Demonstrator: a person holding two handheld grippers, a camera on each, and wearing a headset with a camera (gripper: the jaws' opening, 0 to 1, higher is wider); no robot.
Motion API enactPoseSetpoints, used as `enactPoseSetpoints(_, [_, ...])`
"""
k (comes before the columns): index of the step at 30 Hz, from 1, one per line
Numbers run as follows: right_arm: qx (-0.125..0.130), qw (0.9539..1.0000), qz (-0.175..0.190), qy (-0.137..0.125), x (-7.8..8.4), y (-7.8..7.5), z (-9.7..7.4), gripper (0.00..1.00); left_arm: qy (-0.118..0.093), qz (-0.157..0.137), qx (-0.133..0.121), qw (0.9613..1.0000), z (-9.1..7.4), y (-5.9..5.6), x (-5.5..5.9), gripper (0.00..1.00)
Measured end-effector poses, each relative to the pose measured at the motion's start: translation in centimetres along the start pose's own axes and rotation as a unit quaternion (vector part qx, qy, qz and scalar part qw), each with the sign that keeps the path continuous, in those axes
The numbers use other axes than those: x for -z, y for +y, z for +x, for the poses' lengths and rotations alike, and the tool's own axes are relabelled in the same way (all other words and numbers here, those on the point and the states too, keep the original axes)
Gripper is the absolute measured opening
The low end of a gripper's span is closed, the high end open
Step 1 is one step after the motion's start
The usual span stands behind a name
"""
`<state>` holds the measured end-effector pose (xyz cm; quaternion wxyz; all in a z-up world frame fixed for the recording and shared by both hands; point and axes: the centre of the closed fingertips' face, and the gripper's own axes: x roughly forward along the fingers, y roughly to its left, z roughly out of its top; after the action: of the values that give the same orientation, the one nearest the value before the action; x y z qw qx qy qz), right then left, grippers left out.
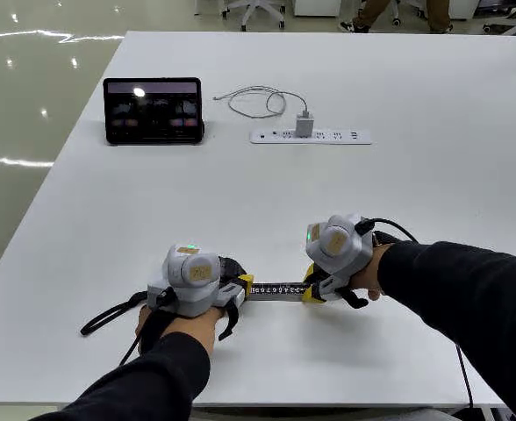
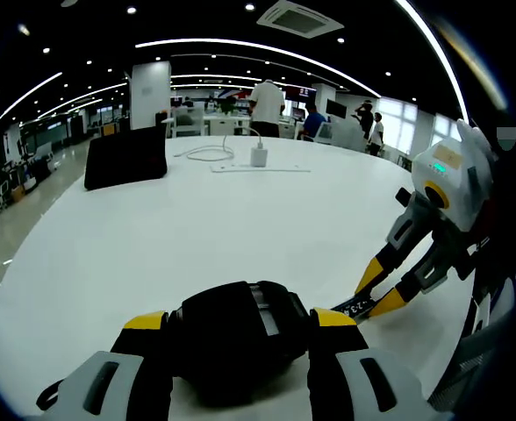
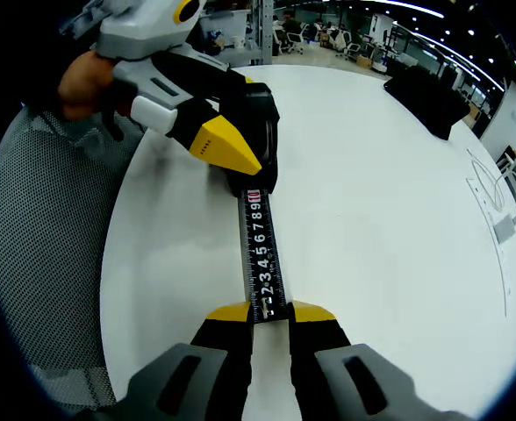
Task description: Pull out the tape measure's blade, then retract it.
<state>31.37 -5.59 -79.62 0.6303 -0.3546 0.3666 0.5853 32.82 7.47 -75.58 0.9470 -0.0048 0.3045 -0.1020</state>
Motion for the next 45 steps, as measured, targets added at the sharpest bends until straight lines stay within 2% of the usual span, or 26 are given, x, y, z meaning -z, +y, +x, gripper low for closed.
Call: enactPoseSetpoints(45, [0.004,0.9998,0.004,-0.018,-2.4,0.1,1.3,0.11,-0.004,-0.007,0.001,1.0,0.1,0.1,-0.1,0.58])
